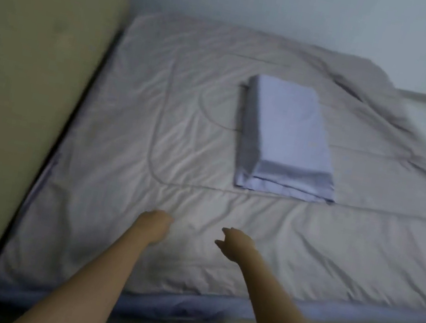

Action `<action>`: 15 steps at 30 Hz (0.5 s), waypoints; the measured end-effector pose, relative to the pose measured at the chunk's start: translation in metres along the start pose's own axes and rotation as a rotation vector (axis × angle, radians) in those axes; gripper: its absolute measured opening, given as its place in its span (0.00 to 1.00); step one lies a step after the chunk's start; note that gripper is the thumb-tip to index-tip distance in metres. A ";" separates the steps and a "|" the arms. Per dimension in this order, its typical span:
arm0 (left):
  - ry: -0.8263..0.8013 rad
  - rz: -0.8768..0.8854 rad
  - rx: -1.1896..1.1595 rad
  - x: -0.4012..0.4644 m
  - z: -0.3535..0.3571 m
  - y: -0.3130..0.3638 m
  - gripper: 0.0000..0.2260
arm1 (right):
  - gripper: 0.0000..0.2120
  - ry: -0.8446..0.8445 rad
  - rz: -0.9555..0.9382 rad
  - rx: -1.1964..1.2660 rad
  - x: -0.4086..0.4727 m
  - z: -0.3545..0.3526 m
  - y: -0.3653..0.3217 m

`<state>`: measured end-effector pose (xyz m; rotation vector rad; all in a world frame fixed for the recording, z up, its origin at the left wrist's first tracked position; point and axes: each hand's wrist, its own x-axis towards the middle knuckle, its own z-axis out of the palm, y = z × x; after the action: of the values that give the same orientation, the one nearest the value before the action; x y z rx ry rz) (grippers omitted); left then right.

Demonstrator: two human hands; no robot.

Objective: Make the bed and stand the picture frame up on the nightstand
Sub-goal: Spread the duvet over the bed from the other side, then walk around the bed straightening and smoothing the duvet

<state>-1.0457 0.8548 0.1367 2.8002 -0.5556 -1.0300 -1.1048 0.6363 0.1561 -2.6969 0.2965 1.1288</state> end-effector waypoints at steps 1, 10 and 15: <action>-0.035 0.043 0.024 0.009 -0.003 0.026 0.19 | 0.28 0.004 0.048 0.043 -0.008 0.002 0.026; -0.132 0.348 0.391 0.067 -0.010 0.285 0.19 | 0.30 0.051 0.376 0.362 -0.090 0.021 0.254; -0.192 0.494 0.482 0.071 0.040 0.449 0.20 | 0.29 0.110 0.481 0.541 -0.149 0.037 0.397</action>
<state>-1.1571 0.4127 0.1629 2.6894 -1.6116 -1.1704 -1.3358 0.2807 0.1946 -2.2503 1.1352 0.8347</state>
